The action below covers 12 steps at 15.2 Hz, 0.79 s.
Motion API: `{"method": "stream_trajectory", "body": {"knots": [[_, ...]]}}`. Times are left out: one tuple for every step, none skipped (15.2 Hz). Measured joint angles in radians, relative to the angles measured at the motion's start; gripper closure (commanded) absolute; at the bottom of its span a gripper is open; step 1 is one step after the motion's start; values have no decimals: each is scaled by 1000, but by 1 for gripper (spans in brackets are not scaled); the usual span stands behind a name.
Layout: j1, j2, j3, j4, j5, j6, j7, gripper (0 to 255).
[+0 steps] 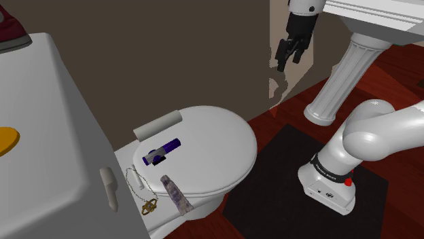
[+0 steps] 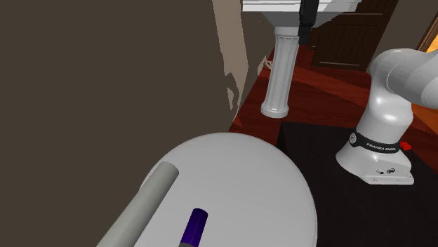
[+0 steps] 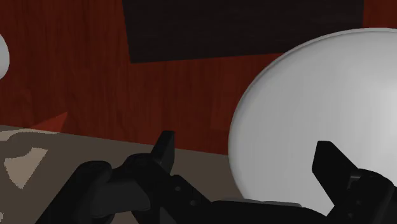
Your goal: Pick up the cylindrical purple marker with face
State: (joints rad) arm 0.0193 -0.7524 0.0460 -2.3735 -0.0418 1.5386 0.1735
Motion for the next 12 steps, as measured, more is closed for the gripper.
{"method": "stream_trajectory", "body": {"knots": [[0,0,0,0,0,0,0,0],[-2,-3,9,-7,7,4,20,0],[0,-7,32,-19,25,8,58,0],[-1,-21,52,-42,41,15,100,0],[-2,-20,76,-48,60,20,146,0],[-5,-23,98,-56,78,23,190,0],[-2,-22,130,-65,103,32,244,0],[-1,-20,162,-77,129,45,299,0],[-2,-25,186,-97,149,59,346,0],[-4,-10,215,-94,171,71,396,0],[-5,-2,242,-105,192,90,445,0],[-9,18,270,-100,210,105,493,0]]}}
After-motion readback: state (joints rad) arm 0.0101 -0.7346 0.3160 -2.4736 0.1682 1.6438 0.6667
